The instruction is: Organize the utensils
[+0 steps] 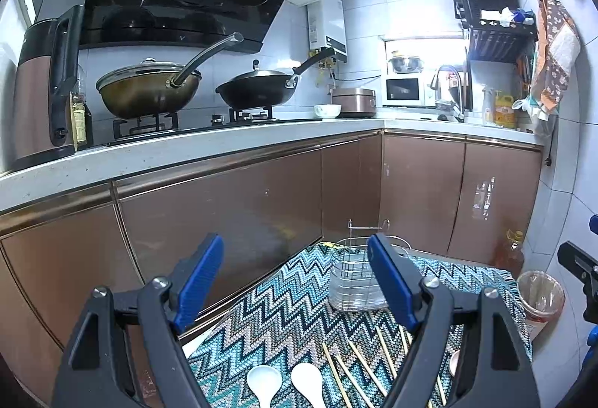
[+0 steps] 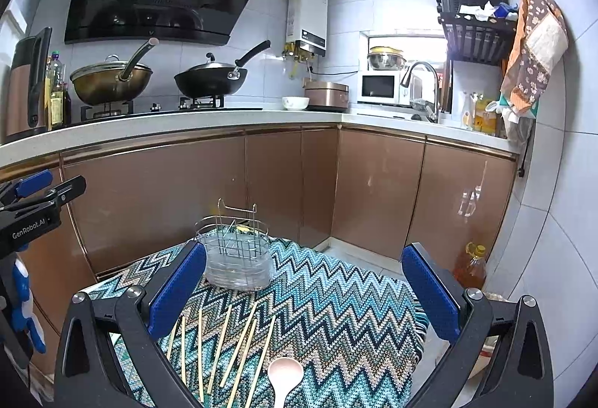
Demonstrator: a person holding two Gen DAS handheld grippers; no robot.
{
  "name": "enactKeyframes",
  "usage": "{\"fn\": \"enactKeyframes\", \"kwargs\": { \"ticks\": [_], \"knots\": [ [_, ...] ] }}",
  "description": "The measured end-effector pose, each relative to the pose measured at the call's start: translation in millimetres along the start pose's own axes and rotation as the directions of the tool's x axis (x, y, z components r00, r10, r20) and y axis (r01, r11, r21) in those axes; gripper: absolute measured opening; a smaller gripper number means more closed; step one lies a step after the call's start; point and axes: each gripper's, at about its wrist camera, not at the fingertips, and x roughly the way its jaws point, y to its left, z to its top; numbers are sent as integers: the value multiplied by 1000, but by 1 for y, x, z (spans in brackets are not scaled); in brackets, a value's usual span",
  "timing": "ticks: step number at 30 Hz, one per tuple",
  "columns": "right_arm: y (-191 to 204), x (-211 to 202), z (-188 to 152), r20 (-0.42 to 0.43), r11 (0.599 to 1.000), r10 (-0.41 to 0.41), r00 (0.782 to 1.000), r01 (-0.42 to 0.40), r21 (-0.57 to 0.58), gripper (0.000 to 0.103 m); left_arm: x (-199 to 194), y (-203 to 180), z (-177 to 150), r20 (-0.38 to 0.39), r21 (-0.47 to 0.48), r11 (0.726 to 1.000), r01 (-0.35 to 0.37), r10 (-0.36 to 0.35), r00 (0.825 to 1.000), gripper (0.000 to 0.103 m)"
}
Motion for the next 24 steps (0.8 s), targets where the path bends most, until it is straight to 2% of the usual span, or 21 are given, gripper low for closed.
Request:
{"fn": "enactKeyframes", "kwargs": {
  "ticks": [24],
  "knots": [
    [2, 0, 0, 18, 1000, 13, 1000, -13, -16, 103, 7, -1, -6, -5, 37, 999, -22, 22, 1000, 78]
  ]
}}
